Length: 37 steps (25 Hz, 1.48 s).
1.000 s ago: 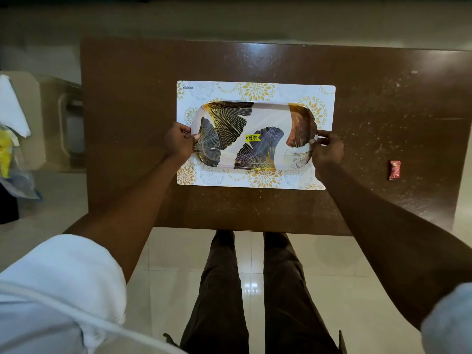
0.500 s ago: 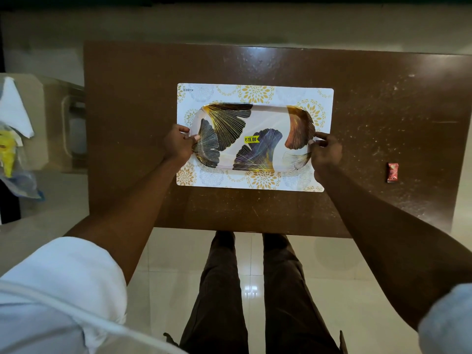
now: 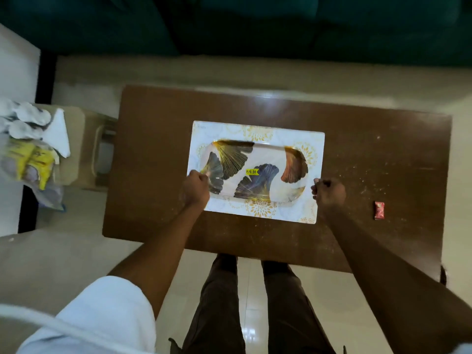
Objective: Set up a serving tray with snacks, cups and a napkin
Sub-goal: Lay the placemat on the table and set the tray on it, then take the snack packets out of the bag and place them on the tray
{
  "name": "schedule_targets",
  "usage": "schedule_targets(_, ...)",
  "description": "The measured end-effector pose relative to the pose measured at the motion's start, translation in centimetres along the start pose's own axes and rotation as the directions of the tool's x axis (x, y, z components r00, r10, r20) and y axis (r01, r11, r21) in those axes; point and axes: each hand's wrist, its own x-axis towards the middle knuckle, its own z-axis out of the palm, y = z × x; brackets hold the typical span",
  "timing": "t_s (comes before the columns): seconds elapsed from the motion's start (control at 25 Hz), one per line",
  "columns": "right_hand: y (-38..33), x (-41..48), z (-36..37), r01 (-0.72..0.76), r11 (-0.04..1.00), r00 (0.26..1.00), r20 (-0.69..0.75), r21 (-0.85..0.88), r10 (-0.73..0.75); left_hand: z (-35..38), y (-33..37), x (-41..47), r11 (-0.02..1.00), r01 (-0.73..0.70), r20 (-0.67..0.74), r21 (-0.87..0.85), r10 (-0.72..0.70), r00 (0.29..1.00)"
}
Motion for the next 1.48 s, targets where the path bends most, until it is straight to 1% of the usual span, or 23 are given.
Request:
schedule_targets(0.12,-1.4,-3.6,-2.5,0.040,0.999,0.999,0.035,-0.029,-0.039,-0.9,1.8,-5.0,0.973,0.011,0.033,-0.232,-0.003,0.999)
schedule_targets(0.16,-2.5,-4.8,-3.6,0.098,0.994,0.993,0.066,-0.041,-0.095,-2.1,2.7,-6.2,0.957,0.014,0.036,-0.290,-0.004,0.999)
schedule_targets(0.2,-3.8,-5.8,-4.7,0.179,0.981,0.979,0.108,-0.071,-0.171,-3.6,3.6,-7.2,0.951,0.006,0.043,-0.310,0.008,0.999)
schedule_targets(0.28,-7.9,-7.3,-6.4,0.333,0.932,0.933,0.193,-0.144,-0.303,-7.9,5.4,-8.5,0.964,-0.044,0.070,-0.262,0.065,0.995)
schedule_targets(0.36,-13.2,-8.5,-7.1,0.393,0.904,0.905,0.249,-0.171,-0.346,-12.6,6.8,-8.9,0.970,-0.087,0.064,-0.226,0.103,0.993)
schedule_targets(0.44,-19.5,-10.4,-7.2,0.463,0.867,0.869,0.284,-0.183,-0.404,-18.6,7.2,-9.4,0.961,-0.118,-0.002,-0.251,0.122,0.993)
schedule_targets(0.48,-22.7,-11.6,-6.9,0.529,0.828,0.830,0.313,-0.184,-0.461,-21.8,7.0,-9.6,0.952,-0.140,-0.069,-0.273,0.125,0.990)
schedule_targets(0.56,-28.9,-14.7,-5.4,0.668,0.725,0.726,0.365,-0.170,-0.583,-27.9,5.6,-9.9,0.941,-0.173,-0.214,-0.289,0.112,0.970)
schedule_targets(0.6,-31.7,-16.5,-4.2,0.717,0.680,0.676,0.386,-0.151,-0.628,-30.8,4.4,-10.0,0.939,-0.176,-0.274,-0.294,0.094,0.957)
schedule_targets(0.76,-40.4,-25.0,1.4,0.800,0.589,0.574,0.426,-0.110,-0.699,-39.9,-1.8,-10.6,0.926,-0.163,-0.386,-0.341,0.020,0.922)
schedule_targets(0.92,-46.7,-37.0,9.5,0.890,0.455,0.391,0.521,-0.005,-0.759,-47.8,-10.8,-11.0,0.901,-0.185,-0.475,-0.392,-0.026,0.880)
schedule_targets(1.08,-51.5,-48.5,18.3,0.943,0.320,0.226,0.536,0.088,-0.814,-56.2,-19.7,-9.4,0.911,-0.176,-0.515,-0.373,-0.046,0.856)
schedule_targets(1.16,-52.8,-53.2,23.1,0.950,0.288,0.188,0.512,0.124,-0.838,-59.9,-23.9,-8.2,0.909,-0.185,-0.518,-0.373,-0.039,0.855)
schedule_targets(1.28,-52.3,-59.6,29.7,0.956,0.256,0.137,0.551,0.143,-0.823,-62.7,-29.4,-7.6,0.904,-0.164,-0.518,-0.394,-0.071,0.852)
schedule_targets(1.36,-51.6,-62.2,33.5,0.960,0.232,0.102,0.576,0.157,-0.811,-63.8,-31.9,-6.6,0.896,-0.164,-0.513,-0.413,-0.080,0.854)
schedule_targets(1.48,-50.2,-64.1,39.7,0.966,0.225,0.096,0.624,0.131,-0.775,-63.6,-35.3,-4.1,0.870,-0.130,-0.462,-0.475,-0.121,0.879)
